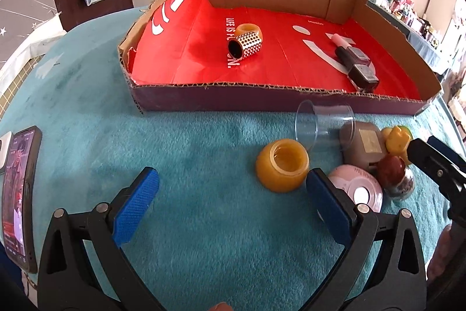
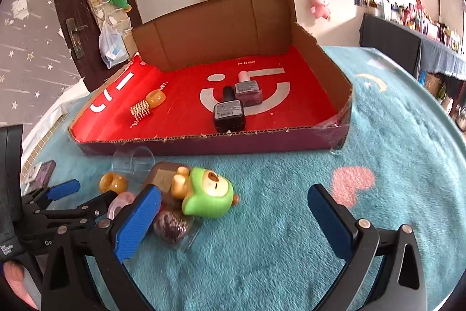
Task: Organize rigid objects
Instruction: 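Grasp the orange cup with the left tool while the right tool grasps the green frog toy, then carry the orange cup with the left tool while the right tool carries the green frog toy into the box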
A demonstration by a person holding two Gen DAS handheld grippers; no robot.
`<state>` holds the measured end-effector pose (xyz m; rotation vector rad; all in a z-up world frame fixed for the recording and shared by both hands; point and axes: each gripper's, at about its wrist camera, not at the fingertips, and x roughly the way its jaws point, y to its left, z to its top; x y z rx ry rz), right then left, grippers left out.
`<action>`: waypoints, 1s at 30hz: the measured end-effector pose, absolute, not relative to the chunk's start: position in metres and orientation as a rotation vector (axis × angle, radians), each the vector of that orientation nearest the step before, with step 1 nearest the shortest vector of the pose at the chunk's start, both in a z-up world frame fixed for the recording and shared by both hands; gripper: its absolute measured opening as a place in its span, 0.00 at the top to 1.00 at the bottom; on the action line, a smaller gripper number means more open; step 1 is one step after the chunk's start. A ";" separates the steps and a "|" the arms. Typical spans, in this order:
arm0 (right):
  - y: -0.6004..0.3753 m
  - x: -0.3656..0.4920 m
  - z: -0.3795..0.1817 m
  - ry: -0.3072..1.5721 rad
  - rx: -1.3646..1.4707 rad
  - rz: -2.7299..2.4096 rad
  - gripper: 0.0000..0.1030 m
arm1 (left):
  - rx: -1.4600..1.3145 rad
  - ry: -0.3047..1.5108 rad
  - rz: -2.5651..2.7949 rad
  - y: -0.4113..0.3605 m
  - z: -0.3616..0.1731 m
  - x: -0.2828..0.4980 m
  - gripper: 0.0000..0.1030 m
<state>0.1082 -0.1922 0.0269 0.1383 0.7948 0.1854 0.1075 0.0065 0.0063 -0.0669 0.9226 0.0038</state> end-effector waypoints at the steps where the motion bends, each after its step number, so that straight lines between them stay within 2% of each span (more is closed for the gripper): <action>1: -0.193 0.110 0.026 0.802 0.152 0.188 0.03 | -0.065 0.920 0.011 0.006 0.006 0.109 0.00; 7: -0.201 0.123 0.015 0.862 0.275 0.239 0.14 | -0.064 0.930 0.038 0.008 0.003 0.115 0.01; 8: -0.200 0.123 0.014 0.864 0.280 0.243 0.15 | -0.063 0.928 0.038 0.007 0.003 0.114 0.03; 10: -0.197 0.123 0.014 0.864 0.279 0.255 0.23 | -0.050 0.920 0.032 0.005 0.004 0.113 0.11; 12: -0.193 0.123 0.013 0.870 0.277 0.273 0.30 | -0.036 0.907 0.032 0.002 0.006 0.112 0.27; 13: -0.191 0.123 0.013 0.872 0.274 0.282 0.35 | -0.032 0.902 0.022 0.000 0.007 0.111 0.33; 15: -0.188 0.124 0.013 0.875 0.278 0.300 0.44 | -0.021 0.896 -0.008 -0.004 0.009 0.110 0.51; 17: -0.186 0.124 0.013 0.880 0.278 0.307 0.45 | -0.017 0.894 -0.031 -0.008 0.010 0.110 0.63; 18: -0.186 0.123 0.013 0.880 0.272 0.306 0.45 | -0.013 0.893 -0.038 -0.009 0.011 0.110 0.65; 30: -0.192 0.111 0.024 0.858 0.271 0.304 0.45 | -0.036 0.860 -0.093 -0.012 0.029 0.093 0.65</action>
